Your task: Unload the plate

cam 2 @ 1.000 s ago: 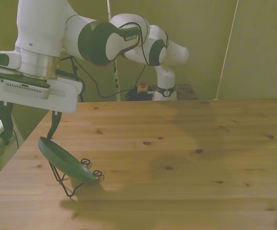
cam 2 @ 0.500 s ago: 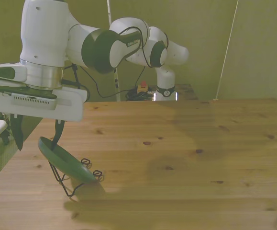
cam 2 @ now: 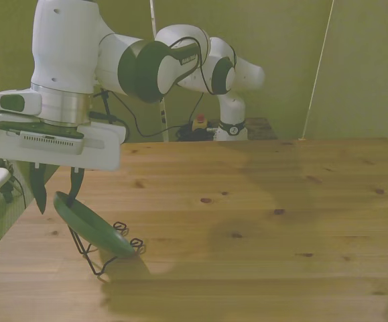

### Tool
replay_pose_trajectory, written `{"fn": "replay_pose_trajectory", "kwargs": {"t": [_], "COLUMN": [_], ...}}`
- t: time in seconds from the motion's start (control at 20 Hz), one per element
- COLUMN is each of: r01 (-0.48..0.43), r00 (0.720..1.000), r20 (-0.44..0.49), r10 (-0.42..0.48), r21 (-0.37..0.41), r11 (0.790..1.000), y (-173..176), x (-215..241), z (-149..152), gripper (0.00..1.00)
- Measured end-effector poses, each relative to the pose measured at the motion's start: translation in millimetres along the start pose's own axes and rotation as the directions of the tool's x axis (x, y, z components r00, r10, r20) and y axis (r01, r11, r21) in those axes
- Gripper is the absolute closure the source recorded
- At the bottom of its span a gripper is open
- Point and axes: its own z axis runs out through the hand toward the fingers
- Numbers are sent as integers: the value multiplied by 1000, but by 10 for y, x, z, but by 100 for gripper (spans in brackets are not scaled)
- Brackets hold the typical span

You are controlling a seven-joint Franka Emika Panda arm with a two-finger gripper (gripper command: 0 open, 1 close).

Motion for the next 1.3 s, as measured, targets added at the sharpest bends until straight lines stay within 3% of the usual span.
{"fn": "replay_pose_trajectory", "kwargs": {"t": [0.8, 1.0, 1.3], "r01": [12, 21, -42], "r00": [999, 999, 995], "r20": [-42, -51, 97], "r10": [-11, -18, 31], "r21": [22, 64, 113], "r11": [1000, 998, 993], "y": [-124, -357, -975], "x": [46, 41, -224], "z": [-217, -473, -1074], "gripper": [100, 100, 100]}}
